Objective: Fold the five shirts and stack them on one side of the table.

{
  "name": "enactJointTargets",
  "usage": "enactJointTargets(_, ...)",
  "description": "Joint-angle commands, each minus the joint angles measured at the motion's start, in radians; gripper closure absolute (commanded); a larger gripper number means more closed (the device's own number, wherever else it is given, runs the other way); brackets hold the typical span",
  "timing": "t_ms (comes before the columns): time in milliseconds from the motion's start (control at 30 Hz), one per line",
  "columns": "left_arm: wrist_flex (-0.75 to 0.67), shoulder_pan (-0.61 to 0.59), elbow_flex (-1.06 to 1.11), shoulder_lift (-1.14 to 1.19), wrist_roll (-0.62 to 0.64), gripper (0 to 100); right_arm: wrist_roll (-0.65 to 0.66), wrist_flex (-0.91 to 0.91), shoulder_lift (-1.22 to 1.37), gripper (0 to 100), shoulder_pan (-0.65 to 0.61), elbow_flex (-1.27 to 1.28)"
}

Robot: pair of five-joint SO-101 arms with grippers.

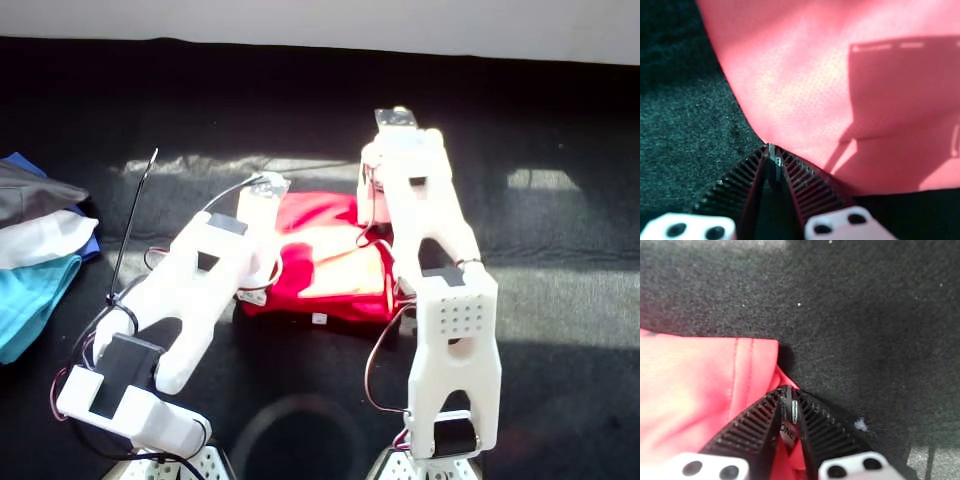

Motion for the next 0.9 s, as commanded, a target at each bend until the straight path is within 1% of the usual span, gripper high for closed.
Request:
enactJointTargets(0, 0.012, -0.008, -0.030, -0.010, -0.003, 99, 0.000, 0.051, -0.033, 99.1, 0.019, -0.093)
enactJointTargets(100, 0.101, -0.008, -0.073, -0.074, -0.003, 99, -0.002, 0.102, -0.074, 99.1, 0.022, -0.189)
enactJointTargets(267, 0.264, -0.013, -0.147, -0.266, -0.009, 99, -0.002, 0.216, -0.140, 98.4, 0.022, -0.323)
enactJointTargets(333, 0.310, -0.013, -0.170, -0.349, -0.009, 98, 0.000, 0.259, -0.154, 94.8, 0.022, -0.349)
enactJointTargets(400, 0.345, -0.013, -0.185, -0.420, -0.009, 95, 0.000, 0.302, -0.163, 87.5, 0.015, -0.360)
enactJointTargets(467, 0.356, -0.024, -0.182, -0.472, -0.011, 91, 0.000, 0.309, -0.185, 81.5, -0.010, -0.341)
enactJointTargets(500, 0.354, -0.038, -0.182, -0.486, -0.011, 90, -0.003, 0.309, -0.200, 80.2, -0.022, -0.315)
enactJointTargets(633, 0.353, -0.136, -0.182, -0.487, -0.029, 90, -0.020, 0.306, -0.255, 80.1, -0.110, -0.214)
enactJointTargets(733, 0.353, -0.209, -0.180, -0.487, -0.094, 90, -0.080, 0.305, -0.271, 79.6, -0.163, -0.188)
enactJointTargets(867, 0.354, -0.297, -0.179, -0.487, -0.101, 90, -0.138, 0.272, -0.239, 77.6, -0.202, -0.150)
